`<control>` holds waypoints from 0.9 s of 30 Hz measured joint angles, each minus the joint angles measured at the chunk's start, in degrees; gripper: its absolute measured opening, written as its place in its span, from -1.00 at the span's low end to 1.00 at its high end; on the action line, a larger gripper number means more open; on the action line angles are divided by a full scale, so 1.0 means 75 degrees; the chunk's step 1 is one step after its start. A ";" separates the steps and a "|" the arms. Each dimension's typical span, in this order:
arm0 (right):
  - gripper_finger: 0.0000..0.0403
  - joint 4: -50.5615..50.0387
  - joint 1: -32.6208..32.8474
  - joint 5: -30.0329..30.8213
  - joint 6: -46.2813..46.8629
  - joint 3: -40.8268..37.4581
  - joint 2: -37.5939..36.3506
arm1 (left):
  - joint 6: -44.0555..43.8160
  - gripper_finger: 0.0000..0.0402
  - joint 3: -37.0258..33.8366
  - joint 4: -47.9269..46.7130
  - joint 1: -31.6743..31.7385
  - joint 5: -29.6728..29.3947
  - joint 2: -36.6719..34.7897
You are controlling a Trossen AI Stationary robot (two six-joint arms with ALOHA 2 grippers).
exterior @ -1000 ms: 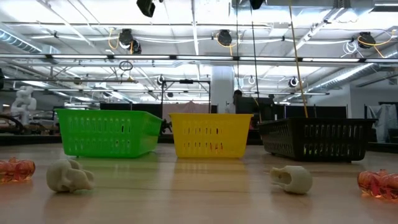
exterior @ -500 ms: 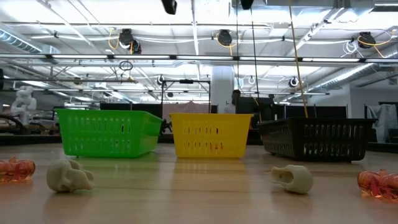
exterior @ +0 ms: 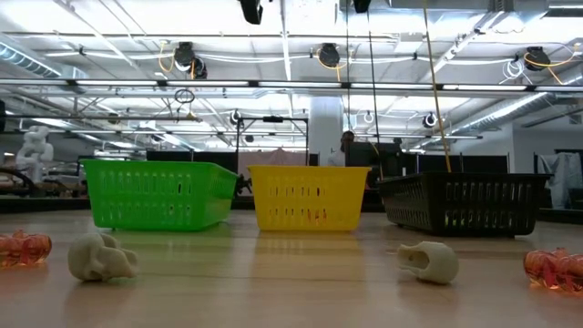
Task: Sort Halloween decoration
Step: Put the white skull toy into the green basket
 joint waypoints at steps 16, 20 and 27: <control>-0.90 0.0086 -0.0003 0.0038 -0.0169 0.0003 0.0044 | -0.0003 -0.03 -0.0003 0.0345 -0.0003 -0.0108 0.0000; -0.90 0.0512 -0.0003 0.0038 -0.0172 0.0000 0.0055 | -0.0002 -0.03 -0.0003 0.0413 -0.0026 -0.0026 -0.0006; -0.90 0.0563 -0.0003 0.0038 -0.0204 -0.0003 0.0050 | -0.0002 -0.03 -0.0003 0.0432 -0.0039 0.0063 -0.0006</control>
